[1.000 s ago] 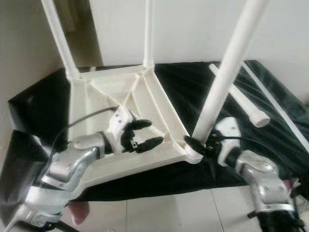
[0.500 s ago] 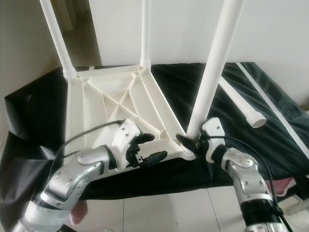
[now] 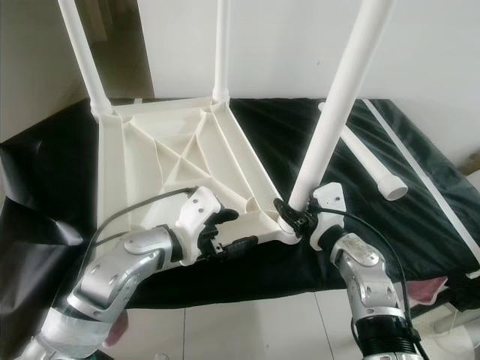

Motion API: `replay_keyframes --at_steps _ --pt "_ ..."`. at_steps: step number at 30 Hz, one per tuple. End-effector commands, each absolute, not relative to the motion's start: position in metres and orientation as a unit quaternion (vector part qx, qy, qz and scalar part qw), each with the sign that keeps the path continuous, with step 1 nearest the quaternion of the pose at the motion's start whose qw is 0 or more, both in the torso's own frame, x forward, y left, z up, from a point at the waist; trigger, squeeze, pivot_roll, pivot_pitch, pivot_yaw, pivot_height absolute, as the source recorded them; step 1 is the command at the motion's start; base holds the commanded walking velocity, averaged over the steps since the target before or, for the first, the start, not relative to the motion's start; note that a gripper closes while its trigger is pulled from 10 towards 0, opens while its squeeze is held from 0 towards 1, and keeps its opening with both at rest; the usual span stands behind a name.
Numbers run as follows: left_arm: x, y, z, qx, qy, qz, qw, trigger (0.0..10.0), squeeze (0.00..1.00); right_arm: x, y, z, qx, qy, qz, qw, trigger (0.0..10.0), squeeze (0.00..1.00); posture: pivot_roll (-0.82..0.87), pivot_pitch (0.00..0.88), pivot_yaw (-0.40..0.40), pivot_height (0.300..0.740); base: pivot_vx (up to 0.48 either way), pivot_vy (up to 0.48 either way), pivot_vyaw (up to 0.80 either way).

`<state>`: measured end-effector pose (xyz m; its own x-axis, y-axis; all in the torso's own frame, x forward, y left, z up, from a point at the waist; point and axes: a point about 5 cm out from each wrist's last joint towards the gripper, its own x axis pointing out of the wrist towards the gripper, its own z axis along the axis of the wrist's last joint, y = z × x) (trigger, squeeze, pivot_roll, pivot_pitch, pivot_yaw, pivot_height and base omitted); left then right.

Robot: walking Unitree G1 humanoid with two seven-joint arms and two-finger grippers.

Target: Building children table

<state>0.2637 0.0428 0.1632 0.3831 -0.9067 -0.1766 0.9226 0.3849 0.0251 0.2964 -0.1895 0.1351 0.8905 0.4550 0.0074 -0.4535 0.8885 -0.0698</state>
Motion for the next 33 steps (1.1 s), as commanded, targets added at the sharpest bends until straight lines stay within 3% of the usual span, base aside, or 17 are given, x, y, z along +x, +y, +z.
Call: replay_keyframes --at_steps 1,7,10,13,26,27,28,29,32,33 --pt "0.268 0.047 0.164 0.068 0.063 -0.505 0.858 10.0 0.00 0.294 -0.192 0.127 -0.032 0.009 0.225 0.974 10.0 0.00 0.07 0.015 -0.054 0.740 0.000 0.000 0.00" --pt "0.281 0.038 0.162 0.044 0.091 -0.470 0.877 10.0 0.00 0.291 -0.183 0.121 0.005 0.002 0.111 0.994 10.0 0.00 0.06 0.002 -0.042 0.740 0.000 0.000 0.00" --pt "0.284 0.034 0.162 0.051 0.090 -0.462 0.881 10.0 0.00 0.291 -0.173 0.110 0.054 0.024 -0.021 0.998 10.0 0.00 0.06 0.000 -0.013 0.740 0.000 0.000 0.00" --pt "0.286 0.032 0.163 0.054 0.086 -0.459 0.883 10.0 0.00 0.291 -0.158 0.101 0.093 0.053 -0.150 0.983 10.0 0.00 0.05 0.000 0.008 0.740 0.000 0.000 0.00" --pt "0.284 0.034 0.163 0.078 0.057 -0.463 0.881 10.0 0.00 0.293 -0.144 0.114 0.096 0.016 -0.135 0.986 10.0 0.00 0.05 0.000 0.010 0.740 0.000 0.000 0.00" --pt "0.284 0.033 0.161 0.085 0.053 -0.461 0.882 10.0 0.00 0.293 -0.145 0.118 0.106 0.002 -0.124 0.987 10.0 0.08 0.04 0.000 0.002 0.740 0.000 0.000 0.00" --pt "0.284 0.033 0.161 0.085 0.053 -0.461 0.882 10.0 0.00 0.293 -0.145 0.118 0.106 0.002 -0.124 0.987 10.0 0.08 0.04 0.000 0.002 0.740 0.000 0.000 0.00" --pt "0.285 0.033 0.159 0.087 0.053 -0.459 0.882 10.0 0.00 0.292 -0.146 0.122 0.101 -0.013 -0.111 0.989 10.0 0.44 0.04 0.000 -0.005 0.740 0.000 0.000 0.00" --pt "0.286 0.033 0.159 0.088 0.052 -0.458 0.883 10.0 0.00 0.291 -0.146 0.123 0.101 -0.017 -0.108 0.989 10.0 0.44 0.04 0.000 -0.005 0.740 0.000 0.000 0.00" --pt "0.287 0.032 0.159 0.084 0.050 -0.459 0.883 10.0 0.00 0.293 -0.146 0.124 0.099 -0.020 -0.106 0.989 10.0 1.00 0.04 0.000 -0.022 0.740 0.000 0.000 0.00"
